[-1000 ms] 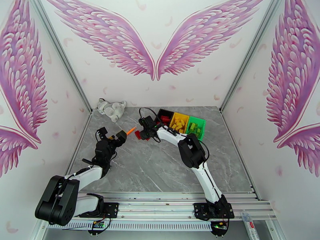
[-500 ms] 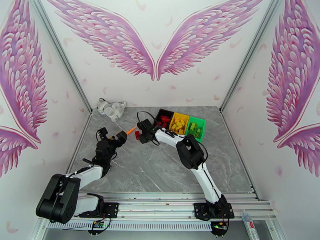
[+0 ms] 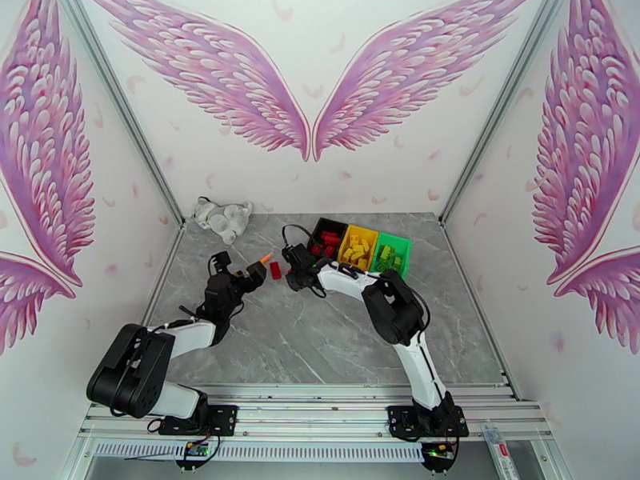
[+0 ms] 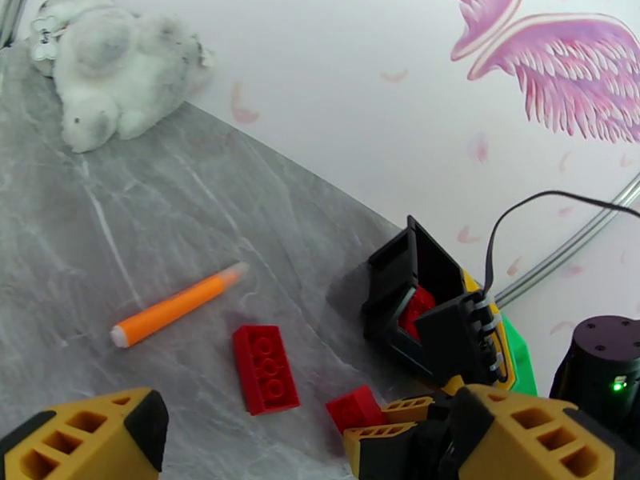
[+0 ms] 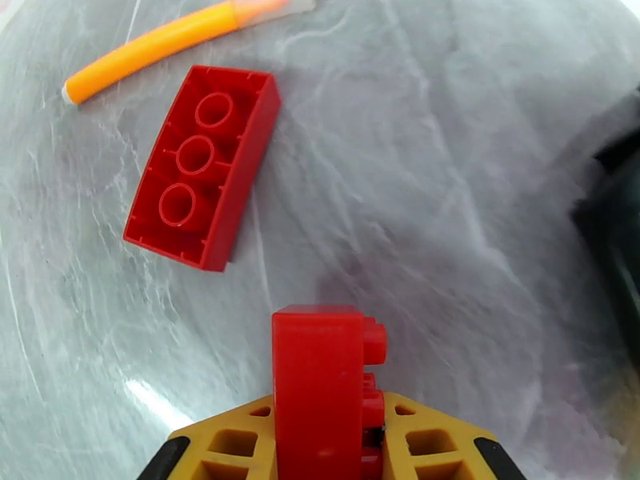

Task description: Sort the legos into containers by color

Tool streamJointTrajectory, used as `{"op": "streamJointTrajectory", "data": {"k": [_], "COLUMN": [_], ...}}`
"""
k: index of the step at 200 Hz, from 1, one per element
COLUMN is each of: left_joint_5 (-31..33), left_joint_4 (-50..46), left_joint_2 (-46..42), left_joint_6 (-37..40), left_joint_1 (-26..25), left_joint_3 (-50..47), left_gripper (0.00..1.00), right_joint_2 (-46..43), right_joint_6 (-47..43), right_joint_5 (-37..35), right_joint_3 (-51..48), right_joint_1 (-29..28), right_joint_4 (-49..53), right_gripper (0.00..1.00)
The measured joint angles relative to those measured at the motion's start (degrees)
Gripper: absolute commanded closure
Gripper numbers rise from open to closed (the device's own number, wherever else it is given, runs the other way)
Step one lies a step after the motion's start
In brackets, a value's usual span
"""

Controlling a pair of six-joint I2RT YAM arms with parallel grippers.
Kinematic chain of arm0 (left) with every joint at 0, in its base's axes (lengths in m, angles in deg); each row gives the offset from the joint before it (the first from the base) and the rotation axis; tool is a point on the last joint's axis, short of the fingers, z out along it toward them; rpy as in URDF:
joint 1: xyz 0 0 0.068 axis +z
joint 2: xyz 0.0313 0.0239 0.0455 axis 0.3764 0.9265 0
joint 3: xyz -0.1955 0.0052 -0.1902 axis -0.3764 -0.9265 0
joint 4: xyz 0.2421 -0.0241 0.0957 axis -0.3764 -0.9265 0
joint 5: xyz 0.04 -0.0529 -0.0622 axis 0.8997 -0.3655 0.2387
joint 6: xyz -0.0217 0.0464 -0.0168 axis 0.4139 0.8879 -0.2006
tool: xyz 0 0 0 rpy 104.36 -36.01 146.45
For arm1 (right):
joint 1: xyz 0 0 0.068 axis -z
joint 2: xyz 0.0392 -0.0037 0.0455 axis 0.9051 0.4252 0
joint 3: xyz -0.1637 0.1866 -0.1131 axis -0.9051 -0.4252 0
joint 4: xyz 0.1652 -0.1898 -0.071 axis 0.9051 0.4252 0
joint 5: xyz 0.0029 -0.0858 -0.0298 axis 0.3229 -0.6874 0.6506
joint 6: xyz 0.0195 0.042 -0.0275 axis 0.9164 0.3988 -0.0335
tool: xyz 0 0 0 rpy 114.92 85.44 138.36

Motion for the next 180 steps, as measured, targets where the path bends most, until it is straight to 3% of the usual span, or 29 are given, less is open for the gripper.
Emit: {"op": "streamJointTrajectory", "data": {"k": [73,118,135,157,180], "left_joint_5": [0.28,1.57,2.56,3.52,4.09], "left_joint_4": [-0.48,-1.09,-1.29,-1.38,-1.40], "left_joint_2": [8.94,12.22,12.44,12.68,12.74], "left_joint_6": [2.47,4.31,4.96,5.66,5.92], "left_joint_1": [-8.26,-10.29,-10.29,-10.29,-10.29], "left_joint_3": [9.77,14.84,15.58,16.24,16.70], "left_gripper": [0.01,0.01,0.01,0.01,0.01], "right_joint_2": [-7.04,-4.48,-3.02,-1.09,0.15], "right_joint_6": [5.62,8.48,9.49,9.88,10.45], "right_joint_5": [-4.55,-6.12,-6.49,-6.78,-7.19], "right_joint_3": [-3.02,5.18,8.50,12.07,13.60], "right_joint_1": [8.85,11.82,12.28,12.85,13.16], "right_joint_4": [-4.39,-2.91,-2.60,-1.20,-0.09], "right_gripper": [0.68,0.64,0.57,0.40,0.35]}}
